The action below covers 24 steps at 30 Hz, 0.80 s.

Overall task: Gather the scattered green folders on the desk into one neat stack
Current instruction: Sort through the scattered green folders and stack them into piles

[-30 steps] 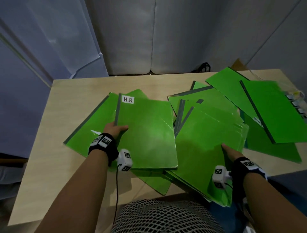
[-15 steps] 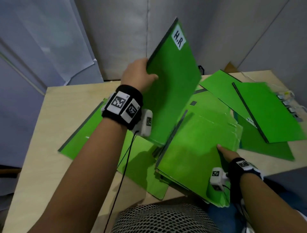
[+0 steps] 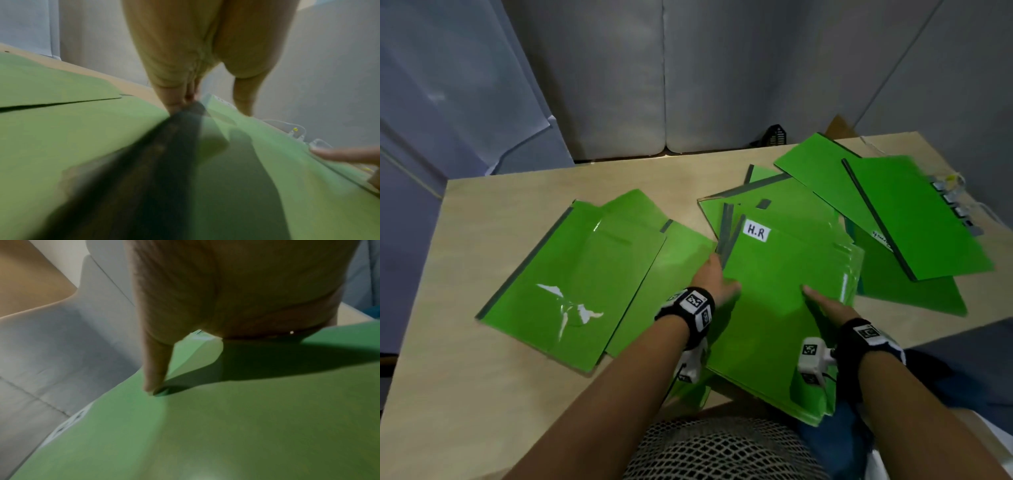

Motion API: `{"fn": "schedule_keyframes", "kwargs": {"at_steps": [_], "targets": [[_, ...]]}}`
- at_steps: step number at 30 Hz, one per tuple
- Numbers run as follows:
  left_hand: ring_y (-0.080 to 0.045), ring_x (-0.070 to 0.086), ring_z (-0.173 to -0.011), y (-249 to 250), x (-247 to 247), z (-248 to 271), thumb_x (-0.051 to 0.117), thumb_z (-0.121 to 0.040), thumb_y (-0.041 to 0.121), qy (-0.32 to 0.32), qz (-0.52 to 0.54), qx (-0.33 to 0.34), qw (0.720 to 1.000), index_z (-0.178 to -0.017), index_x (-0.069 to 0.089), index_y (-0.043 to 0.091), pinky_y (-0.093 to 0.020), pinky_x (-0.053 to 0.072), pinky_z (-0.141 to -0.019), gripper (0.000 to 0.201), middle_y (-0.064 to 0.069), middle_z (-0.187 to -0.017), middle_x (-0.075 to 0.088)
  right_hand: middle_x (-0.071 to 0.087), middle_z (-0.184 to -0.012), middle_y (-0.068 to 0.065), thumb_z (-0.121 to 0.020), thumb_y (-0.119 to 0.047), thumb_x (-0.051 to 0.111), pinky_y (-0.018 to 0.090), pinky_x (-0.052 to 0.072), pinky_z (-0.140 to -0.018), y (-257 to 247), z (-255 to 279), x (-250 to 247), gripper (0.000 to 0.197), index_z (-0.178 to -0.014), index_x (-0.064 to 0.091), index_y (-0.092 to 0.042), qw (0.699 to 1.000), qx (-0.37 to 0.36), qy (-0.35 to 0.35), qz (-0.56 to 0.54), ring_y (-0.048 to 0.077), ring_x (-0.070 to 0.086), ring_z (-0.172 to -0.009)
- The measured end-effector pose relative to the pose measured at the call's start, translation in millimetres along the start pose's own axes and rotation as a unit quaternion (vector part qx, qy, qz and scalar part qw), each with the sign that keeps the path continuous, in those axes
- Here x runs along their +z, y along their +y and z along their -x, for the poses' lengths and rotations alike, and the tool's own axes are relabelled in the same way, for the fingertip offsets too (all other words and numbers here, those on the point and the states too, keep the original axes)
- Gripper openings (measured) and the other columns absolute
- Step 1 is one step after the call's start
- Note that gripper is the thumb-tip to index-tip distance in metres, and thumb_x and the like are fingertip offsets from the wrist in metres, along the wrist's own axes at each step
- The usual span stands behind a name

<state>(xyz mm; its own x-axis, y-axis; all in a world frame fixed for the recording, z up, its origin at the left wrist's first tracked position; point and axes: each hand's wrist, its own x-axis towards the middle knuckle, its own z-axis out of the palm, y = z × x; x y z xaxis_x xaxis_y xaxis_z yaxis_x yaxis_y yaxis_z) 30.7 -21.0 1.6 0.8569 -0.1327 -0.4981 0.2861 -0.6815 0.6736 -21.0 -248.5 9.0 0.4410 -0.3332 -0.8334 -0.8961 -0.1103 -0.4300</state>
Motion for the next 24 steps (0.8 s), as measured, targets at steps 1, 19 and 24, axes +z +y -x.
{"fn": "schedule_keyframes", "kwargs": {"at_steps": [1, 19, 24], "targets": [[-0.032, 0.048, -0.128, -2.2, -1.7, -0.4, 0.065, -0.086, 0.041, -0.026, -0.033, 0.009, 0.999, -0.140, 0.037, 0.011, -0.044, 0.044, -0.104, 0.068, -0.011, -0.140, 0.047, 0.044, -0.147, 0.008, -0.056, -0.068, 0.073, 0.050, 0.046, -0.083, 2.8, -2.1, 0.9, 0.099, -0.139, 0.046, -0.021, 1.000, -0.001, 0.023, 0.017, 0.038, 0.046, -0.124], [-0.043, 0.013, -0.146, -64.1, -38.9, 25.1, 0.014, -0.097, 0.061, -0.019, -0.200, -0.143, 0.969, -0.154, 0.017, 0.017, -0.056, 0.019, -0.116, 0.072, -0.019, -0.160, 0.011, 0.044, -0.144, 0.016, -0.046, -0.079, 0.070, 0.044, 0.048, -0.051, 1.3, -11.0, -2.9, 0.119, -0.144, 0.036, -0.022, 0.995, 0.027, 0.038, 0.087, 0.043, 0.053, -0.108], [-0.034, 0.054, -0.123, -70.4, -89.8, 12.0, 0.049, -0.094, 0.039, 0.071, -0.091, -0.138, 0.984, -0.137, 0.045, 0.005, -0.042, 0.046, -0.101, 0.055, -0.018, -0.137, 0.053, 0.007, -0.161, 0.005, -0.079, -0.075, 0.046, 0.057, 0.015, -0.112, -13.9, 5.2, -7.2, 0.088, -0.151, 0.017, -0.034, 0.992, 0.025, -0.068, 0.102, 0.031, 0.009, -0.147]]}}
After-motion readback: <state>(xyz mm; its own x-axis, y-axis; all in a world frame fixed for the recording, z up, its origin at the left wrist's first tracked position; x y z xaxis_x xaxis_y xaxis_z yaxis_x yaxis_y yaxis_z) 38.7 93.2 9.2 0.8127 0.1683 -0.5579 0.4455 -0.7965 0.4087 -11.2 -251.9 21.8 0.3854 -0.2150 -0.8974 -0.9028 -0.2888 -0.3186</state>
